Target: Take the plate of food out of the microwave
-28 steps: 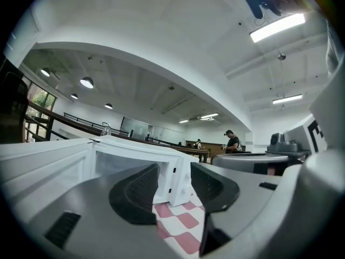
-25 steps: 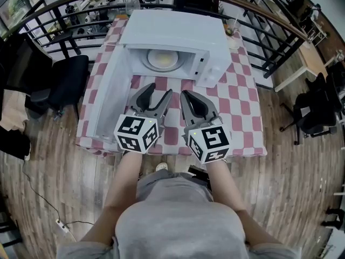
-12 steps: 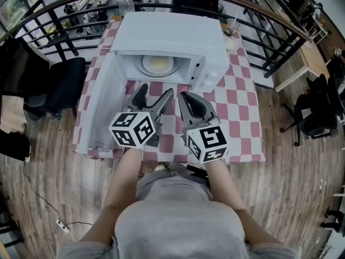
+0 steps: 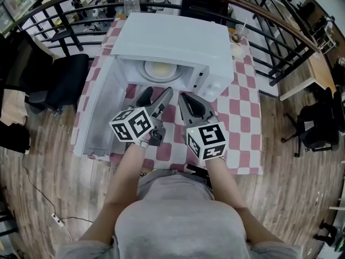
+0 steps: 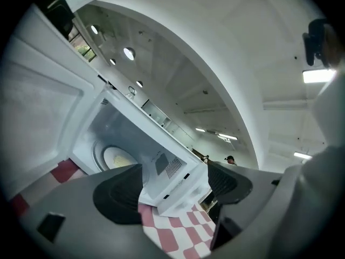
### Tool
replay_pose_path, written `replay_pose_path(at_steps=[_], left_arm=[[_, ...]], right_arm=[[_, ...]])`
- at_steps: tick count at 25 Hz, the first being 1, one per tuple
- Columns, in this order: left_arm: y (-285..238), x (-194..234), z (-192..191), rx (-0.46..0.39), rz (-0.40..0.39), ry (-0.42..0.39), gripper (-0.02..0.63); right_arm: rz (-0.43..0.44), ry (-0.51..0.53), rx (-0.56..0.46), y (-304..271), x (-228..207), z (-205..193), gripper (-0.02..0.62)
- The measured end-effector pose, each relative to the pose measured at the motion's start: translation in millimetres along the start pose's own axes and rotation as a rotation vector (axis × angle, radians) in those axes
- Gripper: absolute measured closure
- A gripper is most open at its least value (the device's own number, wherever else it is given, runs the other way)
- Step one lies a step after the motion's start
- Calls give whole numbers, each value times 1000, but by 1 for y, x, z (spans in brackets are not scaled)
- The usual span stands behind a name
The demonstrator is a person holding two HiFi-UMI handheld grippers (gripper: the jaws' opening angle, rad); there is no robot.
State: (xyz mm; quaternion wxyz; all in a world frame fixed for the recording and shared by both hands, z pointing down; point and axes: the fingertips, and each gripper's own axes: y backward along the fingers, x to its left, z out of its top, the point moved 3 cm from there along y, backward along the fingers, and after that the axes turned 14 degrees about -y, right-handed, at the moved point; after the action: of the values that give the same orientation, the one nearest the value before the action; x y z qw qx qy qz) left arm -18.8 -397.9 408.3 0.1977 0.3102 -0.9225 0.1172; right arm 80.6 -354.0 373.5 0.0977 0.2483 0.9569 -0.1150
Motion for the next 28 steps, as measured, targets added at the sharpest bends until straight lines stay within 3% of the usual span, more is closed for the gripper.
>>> replay_pose_path(at_steps=[6, 10, 19, 28], left_arm=[[-13, 21, -11, -10, 24, 147, 231], [-20, 38, -21, -8, 50, 262, 301], [-46, 68, -48, 30, 83, 454, 304], [-62, 98, -70, 56, 184, 610, 304]], right_arm=[[16, -5, 18, -16, -6, -5, 569], [14, -18, 28, -25, -12, -12, 569], [-2, -48, 60, -42, -29, -25, 569], [6, -54, 101, -56, -38, -34, 569]])
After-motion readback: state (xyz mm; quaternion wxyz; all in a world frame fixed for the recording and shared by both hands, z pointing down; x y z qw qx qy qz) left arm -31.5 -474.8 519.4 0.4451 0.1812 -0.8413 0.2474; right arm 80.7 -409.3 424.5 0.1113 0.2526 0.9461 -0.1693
